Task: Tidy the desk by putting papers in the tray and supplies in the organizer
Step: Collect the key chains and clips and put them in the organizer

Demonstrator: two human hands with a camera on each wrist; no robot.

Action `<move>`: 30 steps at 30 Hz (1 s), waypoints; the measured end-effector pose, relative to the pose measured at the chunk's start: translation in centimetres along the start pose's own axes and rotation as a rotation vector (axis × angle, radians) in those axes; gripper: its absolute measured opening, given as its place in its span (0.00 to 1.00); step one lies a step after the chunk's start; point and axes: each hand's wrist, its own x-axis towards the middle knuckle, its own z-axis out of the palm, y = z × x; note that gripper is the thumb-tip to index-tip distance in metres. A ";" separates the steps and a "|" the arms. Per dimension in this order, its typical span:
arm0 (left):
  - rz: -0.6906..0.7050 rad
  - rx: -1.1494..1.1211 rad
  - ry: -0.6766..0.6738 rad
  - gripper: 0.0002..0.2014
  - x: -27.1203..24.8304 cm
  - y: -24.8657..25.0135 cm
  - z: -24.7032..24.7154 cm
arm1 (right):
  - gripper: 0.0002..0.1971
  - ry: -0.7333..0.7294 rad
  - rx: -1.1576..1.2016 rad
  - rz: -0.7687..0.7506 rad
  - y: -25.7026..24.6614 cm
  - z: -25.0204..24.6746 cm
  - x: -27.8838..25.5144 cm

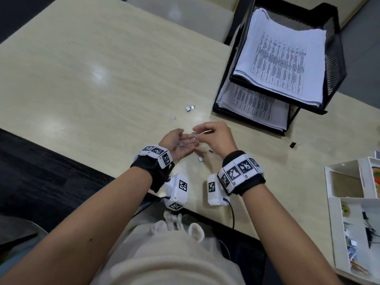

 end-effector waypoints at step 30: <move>0.076 -0.069 0.124 0.15 0.1 4.4 -6.1 | 0.14 -0.063 -0.651 -0.136 -1.5 4.2 10.0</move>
